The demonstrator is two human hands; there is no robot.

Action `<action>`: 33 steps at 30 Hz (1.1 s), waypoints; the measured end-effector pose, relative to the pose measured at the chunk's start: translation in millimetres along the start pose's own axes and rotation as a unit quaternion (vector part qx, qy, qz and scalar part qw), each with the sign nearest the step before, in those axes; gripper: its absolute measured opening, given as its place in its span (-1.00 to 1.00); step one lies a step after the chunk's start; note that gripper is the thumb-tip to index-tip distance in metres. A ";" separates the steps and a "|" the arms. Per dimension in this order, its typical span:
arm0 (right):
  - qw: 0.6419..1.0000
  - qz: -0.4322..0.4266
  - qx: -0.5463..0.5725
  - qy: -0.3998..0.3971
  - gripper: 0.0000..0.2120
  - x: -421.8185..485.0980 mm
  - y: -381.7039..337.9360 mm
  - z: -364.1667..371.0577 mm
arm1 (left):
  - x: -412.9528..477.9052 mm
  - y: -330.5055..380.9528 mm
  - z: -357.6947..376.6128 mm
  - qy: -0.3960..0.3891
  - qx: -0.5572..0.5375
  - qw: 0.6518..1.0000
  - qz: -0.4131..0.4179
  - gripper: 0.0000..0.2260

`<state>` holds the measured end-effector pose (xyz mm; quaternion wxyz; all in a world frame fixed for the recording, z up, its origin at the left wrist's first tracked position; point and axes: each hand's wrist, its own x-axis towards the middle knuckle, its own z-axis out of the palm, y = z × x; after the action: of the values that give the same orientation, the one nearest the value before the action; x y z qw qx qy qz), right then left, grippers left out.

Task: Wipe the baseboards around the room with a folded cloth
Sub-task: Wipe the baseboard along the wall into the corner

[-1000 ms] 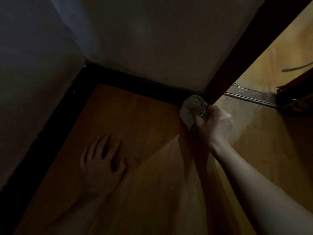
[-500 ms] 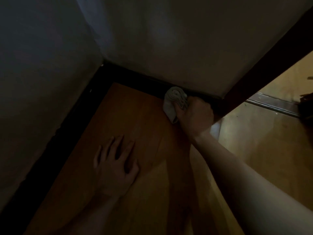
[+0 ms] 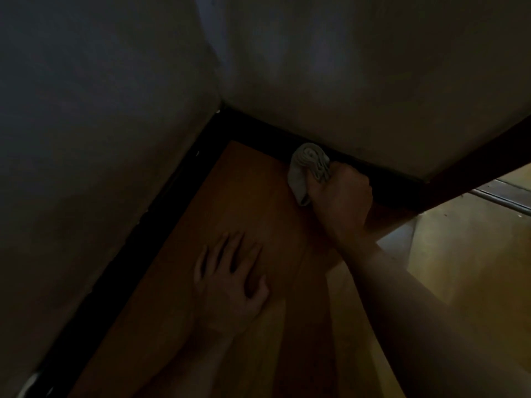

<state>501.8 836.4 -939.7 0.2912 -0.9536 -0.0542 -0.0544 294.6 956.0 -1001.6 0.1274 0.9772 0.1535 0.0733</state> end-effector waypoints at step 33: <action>0.994 0.079 -0.068 0.037 -0.63 -18.1 125.8 -91.1 | 1.0 5.5 -5.2 -0.011 -0.021 1.000 0.005 -0.46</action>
<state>494.3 680.3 -936.1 0.2304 -0.9699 0.0358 -0.0701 296.1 952.4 -995.0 0.1488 0.9758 0.1459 0.0661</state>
